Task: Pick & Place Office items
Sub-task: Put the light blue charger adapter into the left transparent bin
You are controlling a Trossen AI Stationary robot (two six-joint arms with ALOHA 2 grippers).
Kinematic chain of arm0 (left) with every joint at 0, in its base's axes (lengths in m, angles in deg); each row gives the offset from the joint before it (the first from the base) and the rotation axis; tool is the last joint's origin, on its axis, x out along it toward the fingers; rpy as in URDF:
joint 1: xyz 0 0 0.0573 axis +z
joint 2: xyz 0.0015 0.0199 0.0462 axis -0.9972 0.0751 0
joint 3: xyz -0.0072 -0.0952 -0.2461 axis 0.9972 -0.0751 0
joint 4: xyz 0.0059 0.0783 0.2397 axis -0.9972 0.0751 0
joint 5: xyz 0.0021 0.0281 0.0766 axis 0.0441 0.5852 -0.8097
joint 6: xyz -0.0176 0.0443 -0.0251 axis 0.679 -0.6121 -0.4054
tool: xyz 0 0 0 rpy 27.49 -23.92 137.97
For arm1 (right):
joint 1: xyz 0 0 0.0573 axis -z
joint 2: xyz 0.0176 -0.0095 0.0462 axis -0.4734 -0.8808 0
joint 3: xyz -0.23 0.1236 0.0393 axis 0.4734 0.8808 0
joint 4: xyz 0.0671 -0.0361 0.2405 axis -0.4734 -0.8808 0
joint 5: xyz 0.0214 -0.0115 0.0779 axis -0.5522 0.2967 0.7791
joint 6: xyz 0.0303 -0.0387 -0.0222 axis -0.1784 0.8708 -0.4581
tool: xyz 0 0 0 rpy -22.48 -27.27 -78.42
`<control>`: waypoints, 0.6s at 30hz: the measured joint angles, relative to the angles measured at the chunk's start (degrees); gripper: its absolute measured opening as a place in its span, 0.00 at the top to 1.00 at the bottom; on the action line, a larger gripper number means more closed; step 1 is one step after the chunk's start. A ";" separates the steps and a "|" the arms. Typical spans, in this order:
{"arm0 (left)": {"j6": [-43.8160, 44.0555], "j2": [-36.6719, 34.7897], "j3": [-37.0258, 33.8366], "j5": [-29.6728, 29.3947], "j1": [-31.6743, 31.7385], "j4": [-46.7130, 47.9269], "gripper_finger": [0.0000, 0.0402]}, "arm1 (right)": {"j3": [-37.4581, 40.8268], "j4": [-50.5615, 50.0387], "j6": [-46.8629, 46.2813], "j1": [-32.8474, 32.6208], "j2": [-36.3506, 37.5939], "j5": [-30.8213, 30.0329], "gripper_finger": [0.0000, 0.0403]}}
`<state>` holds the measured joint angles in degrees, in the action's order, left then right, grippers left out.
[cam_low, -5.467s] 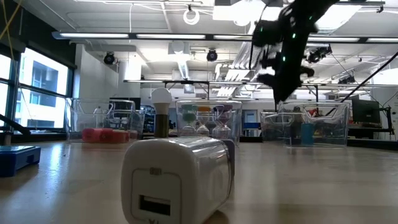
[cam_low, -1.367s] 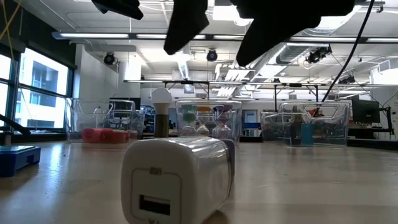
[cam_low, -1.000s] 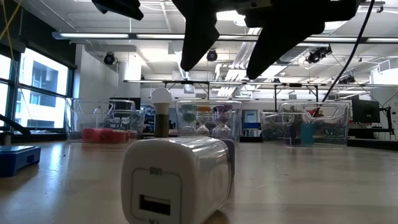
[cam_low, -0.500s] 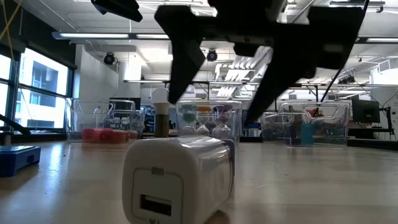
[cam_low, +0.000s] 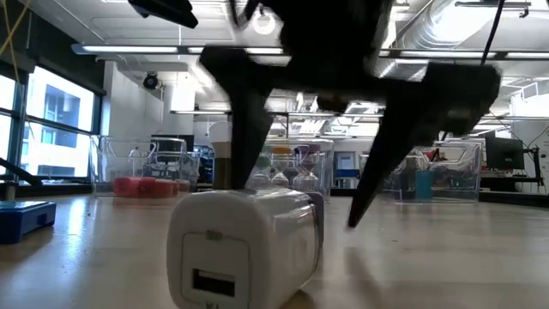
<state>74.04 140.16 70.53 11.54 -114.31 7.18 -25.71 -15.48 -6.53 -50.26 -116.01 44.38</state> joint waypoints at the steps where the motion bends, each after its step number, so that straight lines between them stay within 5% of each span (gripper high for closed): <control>1: 0.03 0.00 0.00 0.00 0.02 0.05 0.57 | 0.03 0.50 0.01 0.04 -0.42 0.11 0.11; 18: 1.15 0.00 -0.02 0.02 0.00 0.47 0.57 | -0.08 1.94 0.15 -1.00 -2.08 -4.06 0.12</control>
<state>75.19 140.16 70.51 11.57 -114.31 7.64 -25.79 -13.54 -6.38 -51.26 -118.09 40.32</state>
